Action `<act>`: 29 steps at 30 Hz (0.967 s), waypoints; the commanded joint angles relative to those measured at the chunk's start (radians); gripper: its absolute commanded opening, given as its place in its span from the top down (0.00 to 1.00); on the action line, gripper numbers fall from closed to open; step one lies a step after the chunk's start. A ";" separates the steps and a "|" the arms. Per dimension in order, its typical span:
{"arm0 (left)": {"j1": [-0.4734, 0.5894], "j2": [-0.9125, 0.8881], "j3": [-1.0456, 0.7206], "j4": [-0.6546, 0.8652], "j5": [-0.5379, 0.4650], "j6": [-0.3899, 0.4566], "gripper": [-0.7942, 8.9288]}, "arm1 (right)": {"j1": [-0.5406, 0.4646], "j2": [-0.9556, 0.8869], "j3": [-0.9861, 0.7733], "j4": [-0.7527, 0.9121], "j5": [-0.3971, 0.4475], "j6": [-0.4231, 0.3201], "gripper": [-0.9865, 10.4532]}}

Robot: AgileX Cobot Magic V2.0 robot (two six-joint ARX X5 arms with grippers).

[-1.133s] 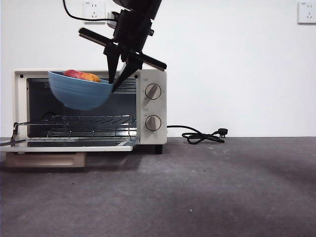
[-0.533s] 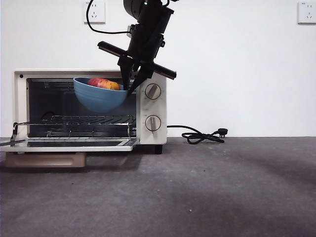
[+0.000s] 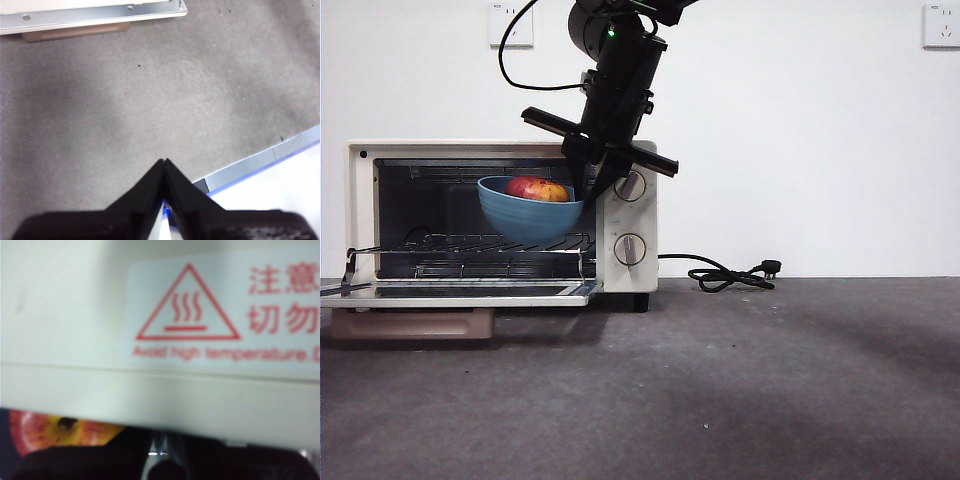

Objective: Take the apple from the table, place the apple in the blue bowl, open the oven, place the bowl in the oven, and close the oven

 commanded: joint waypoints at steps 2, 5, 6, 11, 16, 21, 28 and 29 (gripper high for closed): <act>-0.004 -0.003 -0.011 0.001 0.003 0.015 0.92 | 0.000 0.017 0.006 0.016 0.001 0.012 0.92; -0.004 -0.003 -0.011 0.002 0.003 0.015 0.92 | -0.001 0.017 0.006 0.023 0.001 0.012 0.92; -0.004 -0.003 -0.011 0.002 0.001 0.016 0.92 | -0.001 0.017 0.006 0.026 0.002 0.012 0.92; -0.004 -0.003 -0.011 0.002 -0.004 0.019 0.92 | -0.006 0.017 0.005 0.022 0.009 0.013 0.92; -0.004 -0.003 -0.011 0.002 -0.004 0.018 0.92 | -0.006 0.018 0.002 0.027 0.013 0.011 0.92; -0.004 -0.003 -0.011 -0.003 -0.004 0.018 0.92 | -0.005 0.018 0.002 0.026 0.011 0.011 0.91; -0.004 -0.003 -0.011 -0.003 -0.004 0.018 0.92 | -0.003 0.018 0.002 0.042 0.009 0.011 0.71; -0.004 -0.003 -0.011 -0.003 -0.004 0.018 0.92 | -0.004 0.018 0.002 0.042 0.008 0.008 0.71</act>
